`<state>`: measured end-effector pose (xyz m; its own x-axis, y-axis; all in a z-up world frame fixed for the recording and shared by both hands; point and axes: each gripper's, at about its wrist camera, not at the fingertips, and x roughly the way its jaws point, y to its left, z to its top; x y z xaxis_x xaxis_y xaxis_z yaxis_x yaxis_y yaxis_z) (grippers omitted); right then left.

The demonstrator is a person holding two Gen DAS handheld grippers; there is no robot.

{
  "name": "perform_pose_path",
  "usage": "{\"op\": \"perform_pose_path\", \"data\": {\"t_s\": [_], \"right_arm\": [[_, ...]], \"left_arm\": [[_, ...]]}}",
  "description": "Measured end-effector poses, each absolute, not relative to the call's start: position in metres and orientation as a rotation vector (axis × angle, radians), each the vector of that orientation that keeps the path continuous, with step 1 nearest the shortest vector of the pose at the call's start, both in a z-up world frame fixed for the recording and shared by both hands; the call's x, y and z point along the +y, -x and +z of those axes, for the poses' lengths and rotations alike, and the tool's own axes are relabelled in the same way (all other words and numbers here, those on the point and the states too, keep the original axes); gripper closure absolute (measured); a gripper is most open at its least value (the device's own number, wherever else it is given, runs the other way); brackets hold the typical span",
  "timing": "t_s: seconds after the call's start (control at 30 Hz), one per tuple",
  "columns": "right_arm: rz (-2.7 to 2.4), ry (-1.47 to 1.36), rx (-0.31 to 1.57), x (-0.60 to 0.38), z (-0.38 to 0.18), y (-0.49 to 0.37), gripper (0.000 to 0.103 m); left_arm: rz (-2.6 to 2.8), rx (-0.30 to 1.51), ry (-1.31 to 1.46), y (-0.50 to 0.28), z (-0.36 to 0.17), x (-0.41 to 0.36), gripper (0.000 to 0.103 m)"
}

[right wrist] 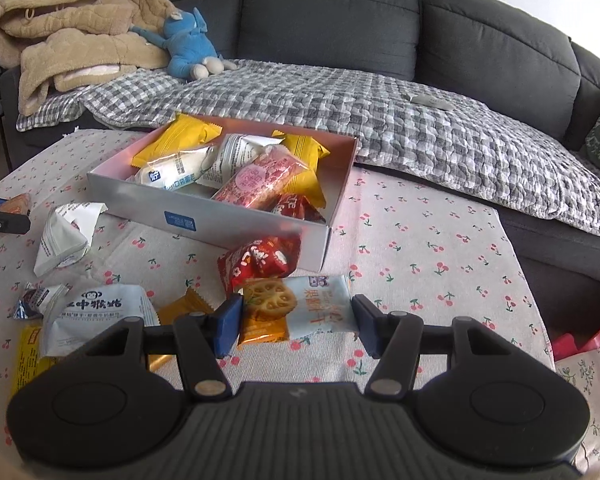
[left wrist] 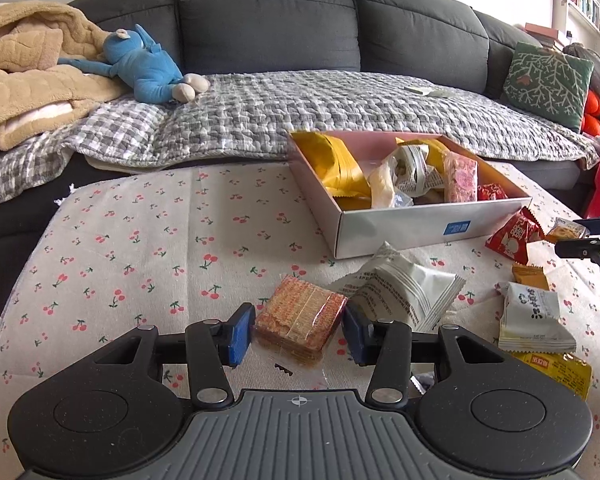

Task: Organize snacks
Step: 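Grasp the lotus-biscuit packet with the right tool while the left tool holds the cracker, then carry the cracker and biscuit packet into the pink box and open both tools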

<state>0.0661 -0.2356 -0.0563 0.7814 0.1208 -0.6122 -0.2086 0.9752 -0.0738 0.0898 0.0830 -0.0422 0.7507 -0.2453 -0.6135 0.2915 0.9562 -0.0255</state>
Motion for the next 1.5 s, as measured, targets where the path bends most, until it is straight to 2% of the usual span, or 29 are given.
{"op": "perform_pose_path", "data": {"t_s": [0.33,0.63,0.9,1.13,1.5], "right_arm": [[0.182,0.074,0.602,-0.232,-0.034,-0.089,0.048],[0.233,-0.018,0.592,-0.225,-0.019,-0.118,0.048],[0.183,-0.053,0.586,-0.24,-0.019,-0.156,0.047],[0.211,-0.221,0.594,-0.247,-0.024,-0.192,0.047],[0.295,-0.313,0.65,-0.214,-0.025,-0.243,0.046]], "left_arm": [[-0.303,0.624,-0.089,-0.101,-0.01,0.062,0.058],[-0.334,0.628,-0.107,-0.147,0.007,0.025,0.058],[-0.362,0.616,-0.116,-0.201,0.004,-0.013,0.058],[-0.392,0.623,-0.148,-0.241,-0.008,-0.041,0.058],[-0.385,0.652,-0.162,-0.28,-0.026,-0.055,0.056]]}}
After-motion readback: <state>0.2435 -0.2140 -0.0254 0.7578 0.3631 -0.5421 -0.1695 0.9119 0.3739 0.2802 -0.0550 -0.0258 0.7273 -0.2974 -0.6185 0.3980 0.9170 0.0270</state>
